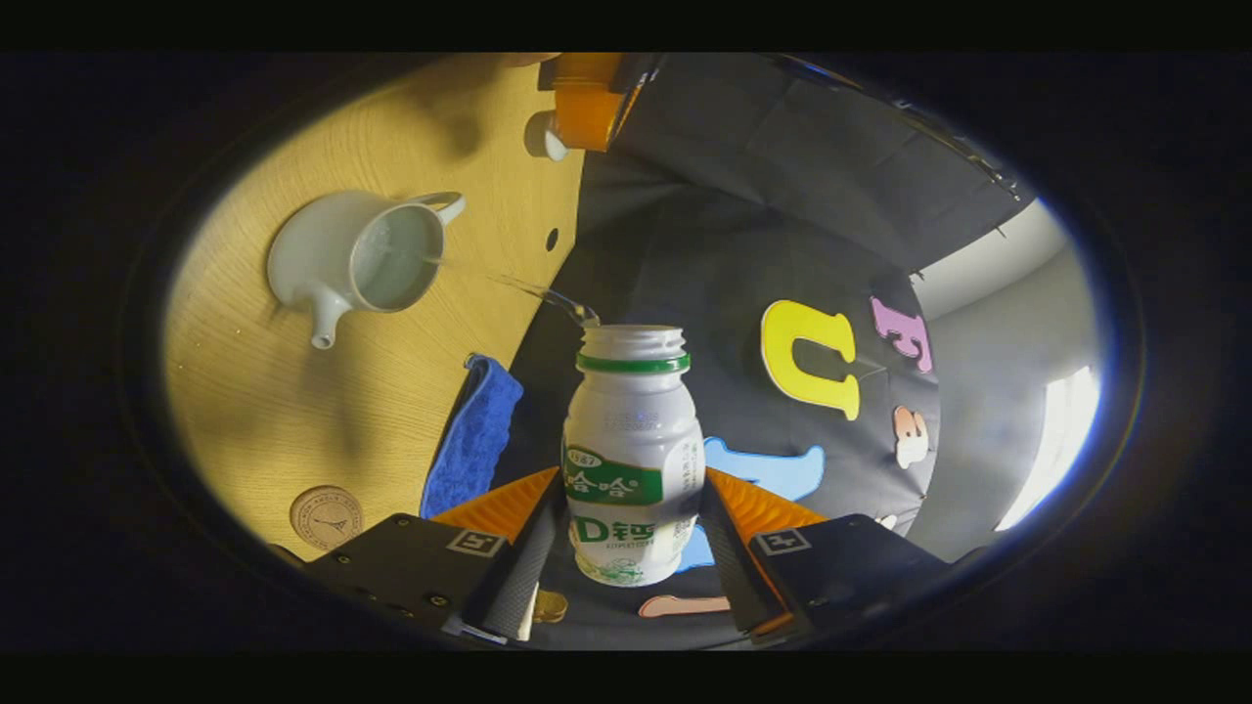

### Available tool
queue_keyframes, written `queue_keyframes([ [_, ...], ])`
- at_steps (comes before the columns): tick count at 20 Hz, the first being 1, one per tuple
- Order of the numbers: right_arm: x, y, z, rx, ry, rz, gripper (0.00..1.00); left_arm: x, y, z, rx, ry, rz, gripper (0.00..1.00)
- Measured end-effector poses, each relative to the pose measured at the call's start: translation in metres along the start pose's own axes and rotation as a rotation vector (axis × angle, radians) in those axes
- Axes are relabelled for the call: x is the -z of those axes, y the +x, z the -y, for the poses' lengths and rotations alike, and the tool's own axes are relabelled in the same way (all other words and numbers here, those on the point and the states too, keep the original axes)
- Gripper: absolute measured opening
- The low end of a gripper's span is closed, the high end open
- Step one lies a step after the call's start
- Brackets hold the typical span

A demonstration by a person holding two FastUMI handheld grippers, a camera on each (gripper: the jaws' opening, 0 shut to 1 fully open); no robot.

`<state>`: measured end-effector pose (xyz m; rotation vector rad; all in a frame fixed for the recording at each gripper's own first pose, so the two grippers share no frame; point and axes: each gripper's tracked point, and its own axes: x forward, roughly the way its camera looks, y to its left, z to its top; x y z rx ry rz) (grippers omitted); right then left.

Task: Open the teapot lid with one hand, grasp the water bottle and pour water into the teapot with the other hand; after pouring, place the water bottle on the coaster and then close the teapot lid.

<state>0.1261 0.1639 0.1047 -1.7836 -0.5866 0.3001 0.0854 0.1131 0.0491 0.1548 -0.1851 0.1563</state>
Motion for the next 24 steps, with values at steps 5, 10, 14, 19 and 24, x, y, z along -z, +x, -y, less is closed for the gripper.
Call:
queue_keyframes([
  [5, -0.002, 0.002, 0.002, 0.009, -0.019, 0.008, 0.77, -0.001, 0.000, 0.000, -0.001, 0.000, 0.001, 0.18],
  [10, -0.004, 0.005, 0.007, 0.020, -0.038, 0.017, 0.77, -0.002, -0.001, -0.001, -0.002, -0.001, 0.003, 0.00],
  [14, -0.003, 0.007, 0.011, 0.031, -0.053, 0.018, 0.77, -0.003, -0.002, -0.001, -0.001, -0.002, 0.004, 0.18],
  [19, -0.001, 0.008, 0.017, 0.045, -0.073, 0.020, 0.77, -0.003, -0.002, -0.001, -0.002, 0.001, 0.003, 0.18],
  [24, 0.000, 0.008, 0.020, 0.052, -0.088, 0.022, 0.75, -0.005, -0.003, -0.001, -0.001, 0.000, 0.002, 0.00],
])
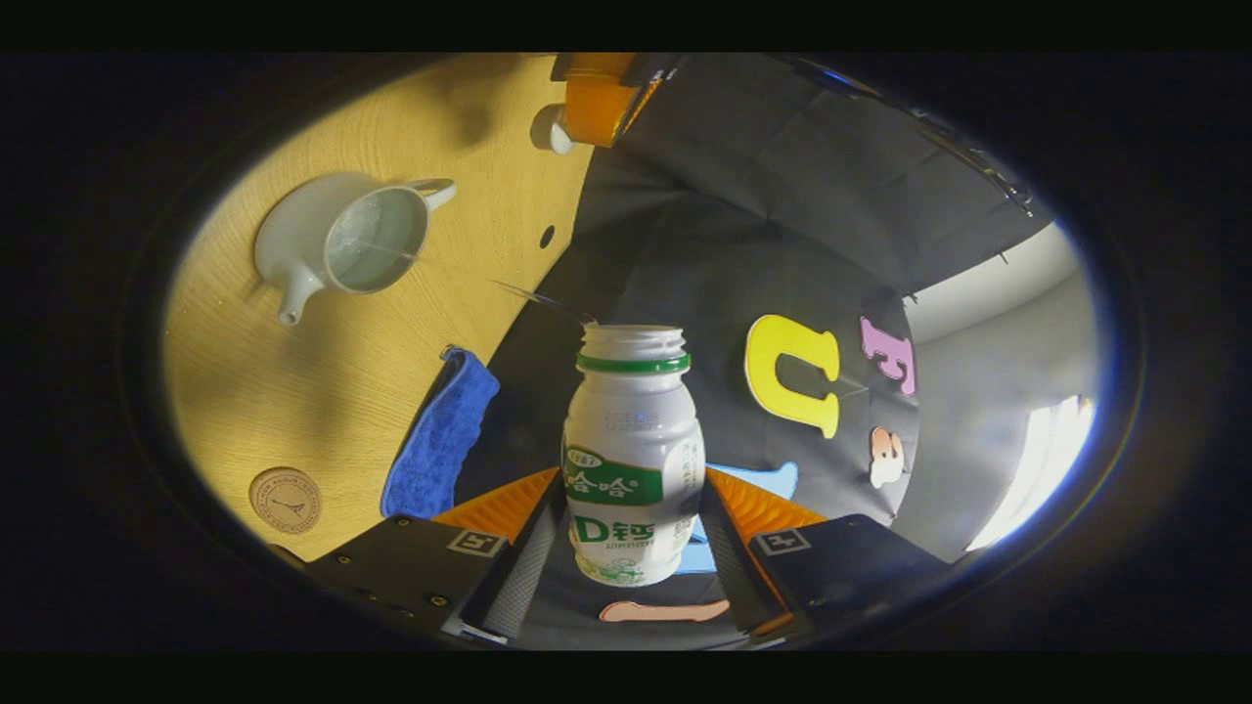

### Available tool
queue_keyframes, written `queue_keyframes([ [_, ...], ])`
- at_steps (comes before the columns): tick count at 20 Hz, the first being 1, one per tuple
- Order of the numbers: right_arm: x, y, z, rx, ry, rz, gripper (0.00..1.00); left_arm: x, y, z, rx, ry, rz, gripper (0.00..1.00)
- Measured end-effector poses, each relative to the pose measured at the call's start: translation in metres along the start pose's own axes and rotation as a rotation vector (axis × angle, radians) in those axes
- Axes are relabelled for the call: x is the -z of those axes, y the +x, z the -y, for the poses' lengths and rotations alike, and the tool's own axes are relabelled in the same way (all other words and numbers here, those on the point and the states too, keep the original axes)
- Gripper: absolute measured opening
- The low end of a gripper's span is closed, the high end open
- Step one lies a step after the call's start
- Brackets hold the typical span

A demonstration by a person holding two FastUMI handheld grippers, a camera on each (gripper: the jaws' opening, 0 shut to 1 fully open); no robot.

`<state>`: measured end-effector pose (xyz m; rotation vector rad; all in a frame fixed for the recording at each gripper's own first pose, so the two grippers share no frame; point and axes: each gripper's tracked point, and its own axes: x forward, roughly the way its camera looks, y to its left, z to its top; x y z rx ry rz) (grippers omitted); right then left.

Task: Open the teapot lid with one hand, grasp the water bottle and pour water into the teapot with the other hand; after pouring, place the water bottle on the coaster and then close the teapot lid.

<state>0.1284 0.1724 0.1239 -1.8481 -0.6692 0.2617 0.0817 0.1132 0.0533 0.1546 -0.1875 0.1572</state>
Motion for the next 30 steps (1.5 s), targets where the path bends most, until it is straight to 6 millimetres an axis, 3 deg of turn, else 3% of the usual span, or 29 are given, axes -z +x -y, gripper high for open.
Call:
queue_keyframes([
  [12, 0.002, 0.002, 0.016, 0.047, -0.054, 0.011, 0.77, 0.001, -0.001, 0.000, -0.002, -0.001, 0.001, 0.00],
  [13, 0.001, 0.002, 0.017, 0.051, -0.057, 0.014, 0.77, 0.001, 0.000, -0.001, -0.001, -0.001, 0.002, 0.18],
  [24, -0.002, 0.000, 0.035, 0.116, -0.073, 0.041, 0.77, 0.001, -0.001, 0.000, -0.005, 0.006, 0.003, 0.18],
  [30, -0.008, -0.003, 0.026, 0.115, -0.044, 0.050, 0.77, 0.000, -0.002, -0.002, -0.006, 0.002, 0.009, 0.18],
])
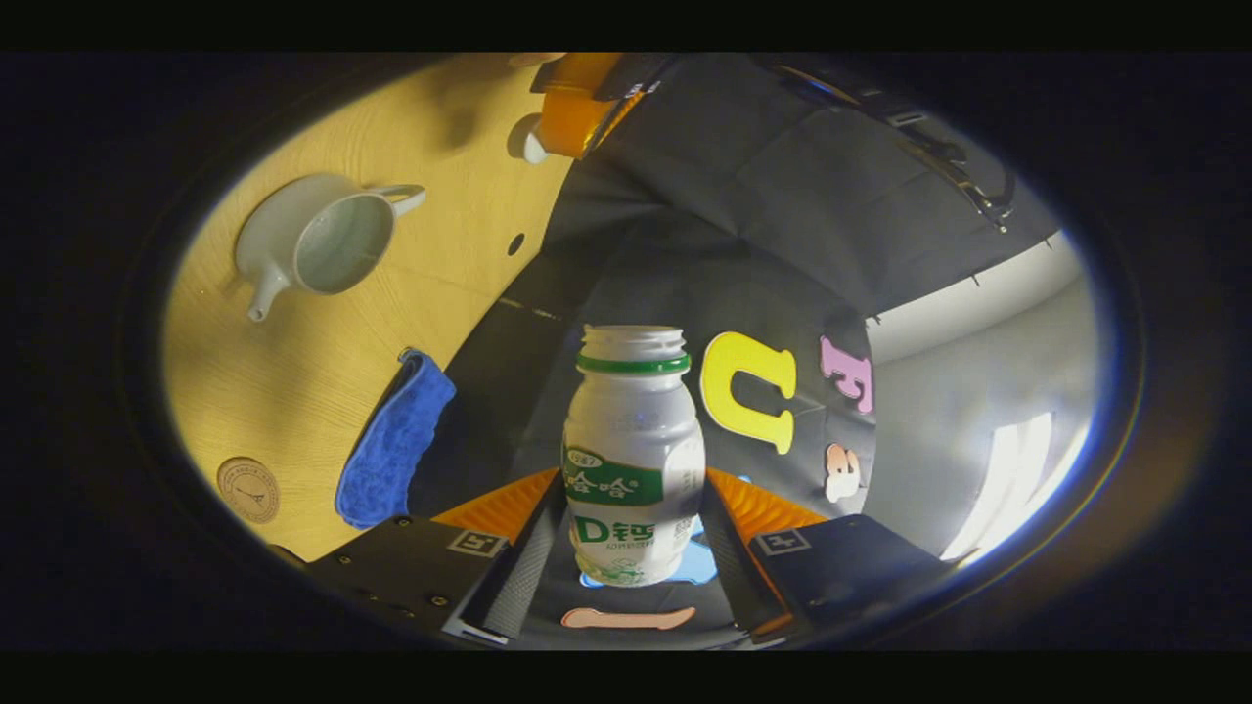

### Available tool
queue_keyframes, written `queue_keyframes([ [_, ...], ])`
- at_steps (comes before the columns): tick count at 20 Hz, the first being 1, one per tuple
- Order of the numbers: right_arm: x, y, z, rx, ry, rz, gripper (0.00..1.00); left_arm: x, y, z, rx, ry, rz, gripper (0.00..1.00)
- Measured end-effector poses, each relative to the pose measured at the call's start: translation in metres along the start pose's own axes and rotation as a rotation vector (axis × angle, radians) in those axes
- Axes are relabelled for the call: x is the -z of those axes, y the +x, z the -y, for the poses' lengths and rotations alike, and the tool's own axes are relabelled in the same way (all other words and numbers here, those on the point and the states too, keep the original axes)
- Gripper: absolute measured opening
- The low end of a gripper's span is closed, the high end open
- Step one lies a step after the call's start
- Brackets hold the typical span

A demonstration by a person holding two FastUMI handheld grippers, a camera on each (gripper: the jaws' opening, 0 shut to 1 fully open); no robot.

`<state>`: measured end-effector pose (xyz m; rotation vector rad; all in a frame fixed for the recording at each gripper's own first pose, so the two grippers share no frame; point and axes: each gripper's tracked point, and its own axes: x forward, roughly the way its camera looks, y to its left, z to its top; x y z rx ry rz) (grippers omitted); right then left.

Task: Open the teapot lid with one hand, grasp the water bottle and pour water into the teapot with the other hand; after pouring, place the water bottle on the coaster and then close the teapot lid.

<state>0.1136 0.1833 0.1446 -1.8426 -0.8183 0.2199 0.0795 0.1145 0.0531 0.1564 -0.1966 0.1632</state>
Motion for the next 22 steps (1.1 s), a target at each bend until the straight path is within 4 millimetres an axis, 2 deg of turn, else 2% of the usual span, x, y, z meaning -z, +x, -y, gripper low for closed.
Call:
queue_keyframes([
  [7, -0.016, -0.014, -0.061, -0.156, 0.247, -0.032, 0.77, -0.005, -0.003, 0.000, 0.004, -0.016, 0.020, 0.18],
  [12, -0.032, -0.017, -0.082, -0.206, 0.403, -0.034, 0.75, -0.008, -0.004, -0.001, 0.000, -0.013, 0.033, 0.18],
  [13, -0.035, -0.016, -0.084, -0.214, 0.431, -0.036, 0.75, -0.010, -0.004, -0.001, 0.000, -0.015, 0.039, 0.41],
  [14, -0.038, -0.016, -0.085, -0.220, 0.461, -0.040, 0.75, -0.012, -0.006, -0.002, 0.001, -0.017, 0.042, 0.18],
  [17, -0.035, -0.018, -0.084, -0.238, 0.534, -0.063, 0.77, -0.013, -0.006, -0.003, -0.005, -0.022, 0.052, 0.18],
  [18, -0.033, -0.019, -0.087, -0.249, 0.565, -0.071, 0.77, -0.014, -0.008, -0.004, -0.007, -0.022, 0.054, 0.00],
  [22, -0.030, -0.021, -0.082, -0.231, 0.651, -0.086, 0.77, -0.018, -0.010, -0.007, -0.008, -0.036, 0.068, 0.00],
])
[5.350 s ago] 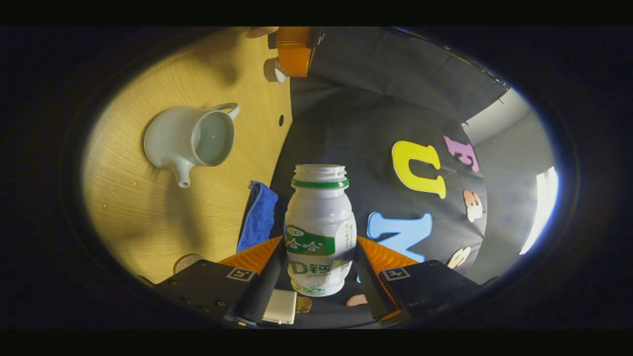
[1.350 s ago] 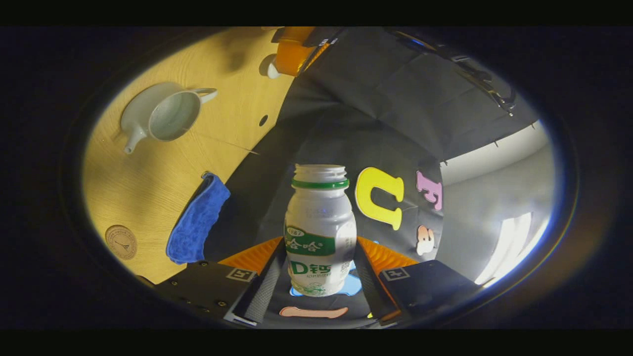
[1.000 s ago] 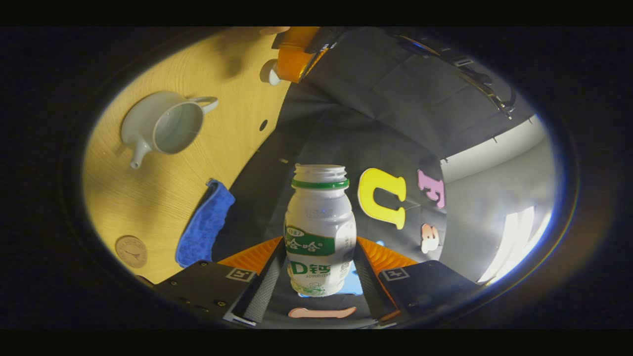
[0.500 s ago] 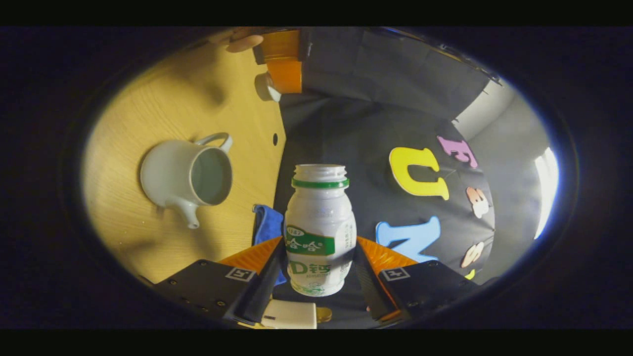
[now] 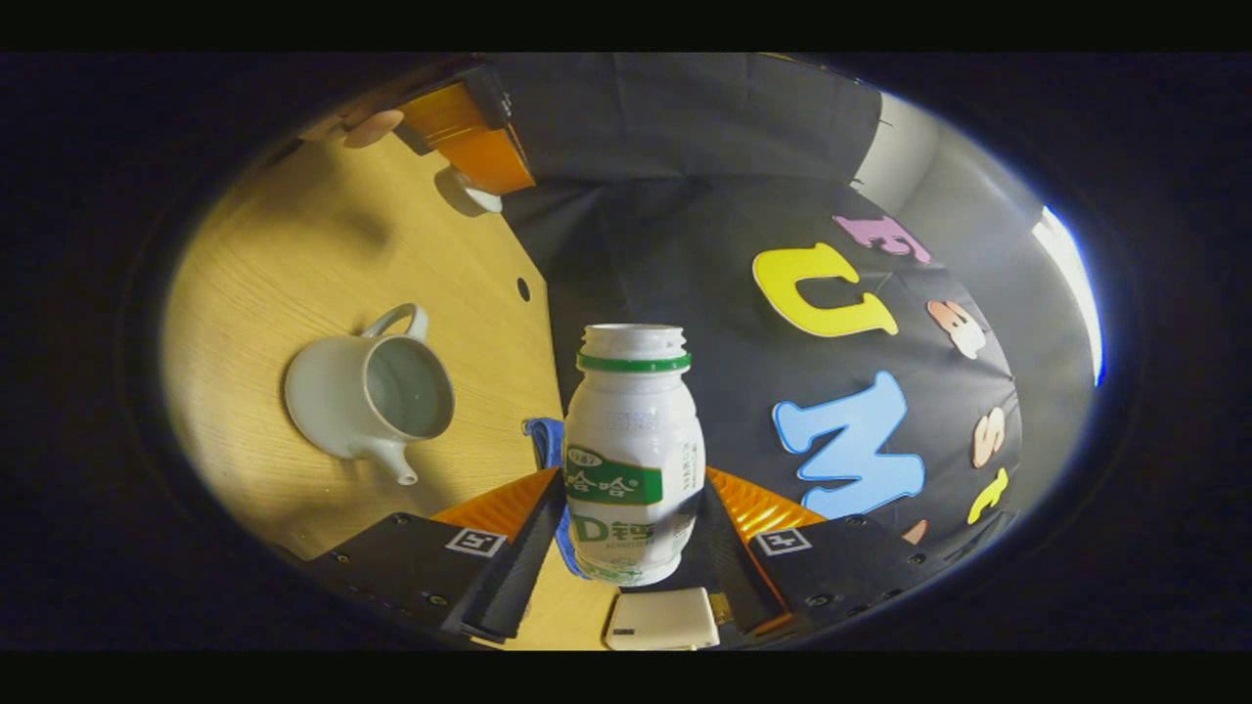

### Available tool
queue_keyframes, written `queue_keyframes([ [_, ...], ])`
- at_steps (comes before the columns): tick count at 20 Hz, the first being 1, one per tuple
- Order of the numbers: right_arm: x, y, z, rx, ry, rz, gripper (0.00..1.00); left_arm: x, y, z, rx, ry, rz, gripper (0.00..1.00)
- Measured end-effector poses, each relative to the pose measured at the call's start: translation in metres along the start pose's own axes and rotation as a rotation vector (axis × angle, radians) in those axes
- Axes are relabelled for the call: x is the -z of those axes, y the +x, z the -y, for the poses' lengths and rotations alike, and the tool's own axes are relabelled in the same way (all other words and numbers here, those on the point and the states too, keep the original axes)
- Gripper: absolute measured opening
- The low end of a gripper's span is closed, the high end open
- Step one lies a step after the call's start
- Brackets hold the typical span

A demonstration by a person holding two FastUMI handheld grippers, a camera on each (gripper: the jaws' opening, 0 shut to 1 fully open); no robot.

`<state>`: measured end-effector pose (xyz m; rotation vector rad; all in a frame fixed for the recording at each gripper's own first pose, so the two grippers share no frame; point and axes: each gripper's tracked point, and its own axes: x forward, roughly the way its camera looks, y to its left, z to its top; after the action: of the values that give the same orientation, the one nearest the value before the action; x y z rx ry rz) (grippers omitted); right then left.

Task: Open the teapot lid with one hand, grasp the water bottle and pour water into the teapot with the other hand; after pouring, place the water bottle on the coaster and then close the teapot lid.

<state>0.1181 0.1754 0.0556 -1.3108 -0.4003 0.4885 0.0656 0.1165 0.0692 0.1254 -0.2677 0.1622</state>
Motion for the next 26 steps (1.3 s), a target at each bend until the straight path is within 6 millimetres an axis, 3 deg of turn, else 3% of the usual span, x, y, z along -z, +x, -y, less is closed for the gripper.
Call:
queue_keyframes([
  [4, 0.004, -0.005, 0.005, 0.021, 0.158, 0.000, 0.75, 0.001, 0.000, 0.001, 0.005, -0.019, -0.004, 0.00],
  [5, 0.005, -0.008, 0.008, 0.028, 0.202, 0.000, 0.75, 0.002, 0.000, 0.001, 0.007, -0.023, -0.008, 0.64],
  [9, 0.014, -0.016, 0.013, 0.028, 0.366, -0.033, 0.77, 0.003, 0.002, 0.010, 0.016, -0.026, -0.017, 0.64],
  [12, 0.026, -0.021, 0.010, 0.000, 0.478, -0.073, 0.77, 0.000, 0.001, 0.019, 0.027, -0.034, -0.020, 0.00],
  [14, 0.037, -0.026, 0.006, -0.023, 0.553, -0.106, 0.77, -0.001, 0.002, 0.027, 0.035, -0.040, -0.025, 0.00],
  [15, 0.042, -0.029, 0.005, -0.032, 0.589, -0.122, 0.77, -0.001, 0.002, 0.030, 0.039, -0.040, -0.027, 0.63],
  [26, 0.088, -0.050, -0.001, -0.044, 0.917, -0.245, 0.77, -0.011, 0.011, 0.064, 0.070, -0.006, -0.029, 0.64],
])
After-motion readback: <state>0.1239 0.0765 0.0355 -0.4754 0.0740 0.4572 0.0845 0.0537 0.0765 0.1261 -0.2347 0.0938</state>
